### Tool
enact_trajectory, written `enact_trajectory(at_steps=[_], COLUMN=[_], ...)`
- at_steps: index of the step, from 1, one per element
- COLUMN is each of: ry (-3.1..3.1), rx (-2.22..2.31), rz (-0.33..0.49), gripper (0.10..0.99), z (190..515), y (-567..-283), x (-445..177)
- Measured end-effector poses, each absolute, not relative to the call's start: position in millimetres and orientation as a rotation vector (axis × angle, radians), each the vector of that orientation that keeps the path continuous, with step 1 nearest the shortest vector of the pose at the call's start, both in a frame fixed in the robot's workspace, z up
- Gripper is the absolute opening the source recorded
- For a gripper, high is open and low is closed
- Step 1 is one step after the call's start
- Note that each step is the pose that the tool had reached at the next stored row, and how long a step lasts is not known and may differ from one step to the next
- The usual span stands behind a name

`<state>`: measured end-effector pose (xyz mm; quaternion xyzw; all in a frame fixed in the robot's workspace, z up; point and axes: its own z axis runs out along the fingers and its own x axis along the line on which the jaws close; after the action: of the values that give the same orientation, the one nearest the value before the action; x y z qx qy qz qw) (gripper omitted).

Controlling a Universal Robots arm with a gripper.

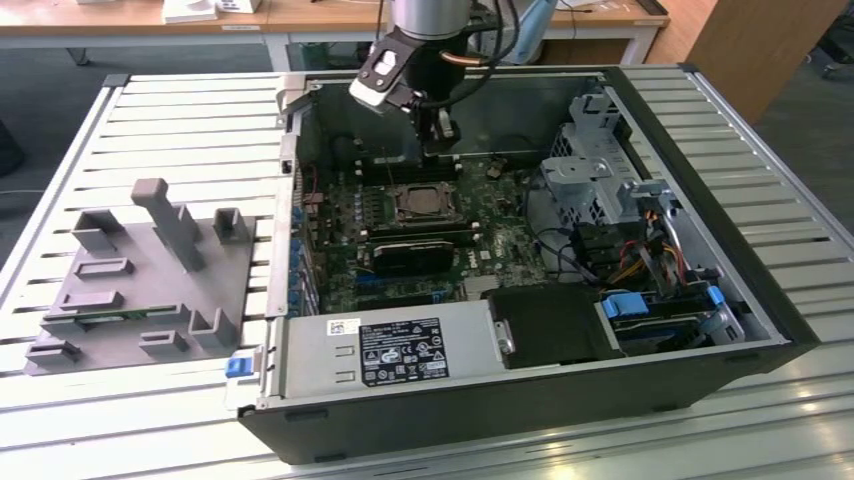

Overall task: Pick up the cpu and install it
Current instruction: 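Install the first cpu locking lever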

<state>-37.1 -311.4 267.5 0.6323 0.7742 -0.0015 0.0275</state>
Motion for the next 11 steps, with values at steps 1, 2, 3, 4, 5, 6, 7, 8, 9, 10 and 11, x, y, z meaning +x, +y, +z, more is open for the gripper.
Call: enact_trajectory(at_steps=[1,2,3,4,5,6,7,8,9,10,11], ry=[2.408,2.425,2.44,2.453,2.465,2.475,2.482,2.49,2.496,2.502,2.513], rx=[1.931,1.909,1.891,1.874,1.857,1.844,1.834,1.824,1.816,1.807,1.793], rz=[-0.004,-0.003,-0.003,-0.002,-0.002,-0.001,-0.001,-0.001,0.0,0.0,0.001], gripper=[0.106,0.106,0.106,0.106,0.106,0.106,0.106,0.106,0.106,0.106,0.106], z=[267.5,267.5,267.4,267.3,267.2,267.1,267.1,267.0,267.0,266.9,266.9], y=[-311.4,-311.4,-311.4,-311.4,-311.4,-311.4,-311.4,-311.4,-311.5,-311.5,-311.5], x=[-37.1,-37.1,-37.2,-37.2,-37.2,-37.2,-37.2,-37.3,-37.3,-37.3,-37.3])
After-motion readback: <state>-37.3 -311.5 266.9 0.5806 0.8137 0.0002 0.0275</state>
